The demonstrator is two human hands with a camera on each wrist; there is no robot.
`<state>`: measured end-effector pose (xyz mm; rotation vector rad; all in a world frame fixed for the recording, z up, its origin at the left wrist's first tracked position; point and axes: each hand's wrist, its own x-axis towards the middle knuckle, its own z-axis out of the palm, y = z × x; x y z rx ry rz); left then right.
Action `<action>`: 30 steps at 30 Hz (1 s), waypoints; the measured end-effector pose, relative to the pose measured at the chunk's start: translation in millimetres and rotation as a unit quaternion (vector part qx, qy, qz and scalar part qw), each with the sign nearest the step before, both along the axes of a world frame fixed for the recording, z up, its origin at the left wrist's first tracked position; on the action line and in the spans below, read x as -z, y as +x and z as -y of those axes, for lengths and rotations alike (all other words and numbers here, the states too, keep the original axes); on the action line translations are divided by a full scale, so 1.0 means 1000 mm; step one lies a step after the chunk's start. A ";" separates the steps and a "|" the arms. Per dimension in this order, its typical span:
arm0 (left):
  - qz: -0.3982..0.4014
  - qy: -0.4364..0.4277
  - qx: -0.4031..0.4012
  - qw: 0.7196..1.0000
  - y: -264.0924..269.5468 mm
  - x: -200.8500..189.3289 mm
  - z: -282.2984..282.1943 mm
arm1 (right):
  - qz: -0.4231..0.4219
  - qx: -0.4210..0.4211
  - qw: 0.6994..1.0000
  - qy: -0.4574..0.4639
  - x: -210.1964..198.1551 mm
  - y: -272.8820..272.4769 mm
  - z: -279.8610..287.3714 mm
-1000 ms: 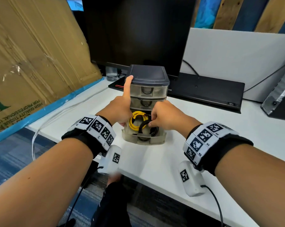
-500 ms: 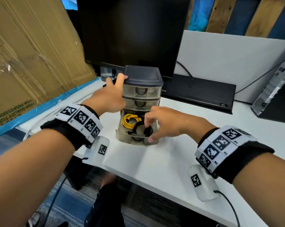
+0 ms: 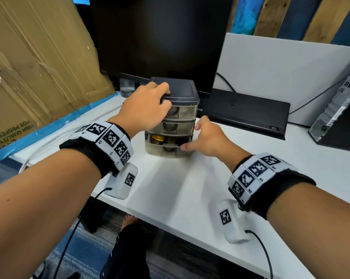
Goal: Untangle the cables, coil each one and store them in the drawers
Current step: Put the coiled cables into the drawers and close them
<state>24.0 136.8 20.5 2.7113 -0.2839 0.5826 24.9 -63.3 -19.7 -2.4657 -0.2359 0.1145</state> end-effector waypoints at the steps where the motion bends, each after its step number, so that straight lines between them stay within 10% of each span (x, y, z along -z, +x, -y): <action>1: 0.005 0.004 -0.003 1.000 0.001 0.000 0.001 | -0.024 0.005 0.998 0.058 0.001 0.003 0.000; 4: 0.015 0.003 -0.010 1.000 0.003 0.000 0.003 | -0.079 -0.012 0.986 0.148 0.006 0.011 -0.005; 24: 0.044 -0.002 -0.046 0.998 0.009 0.008 0.012 | 0.038 0.027 0.999 0.024 0.011 0.025 -0.014; 30: 0.026 -0.006 -0.046 0.999 0.005 0.004 0.014 | 0.259 0.024 0.964 0.052 -0.021 0.005 -0.011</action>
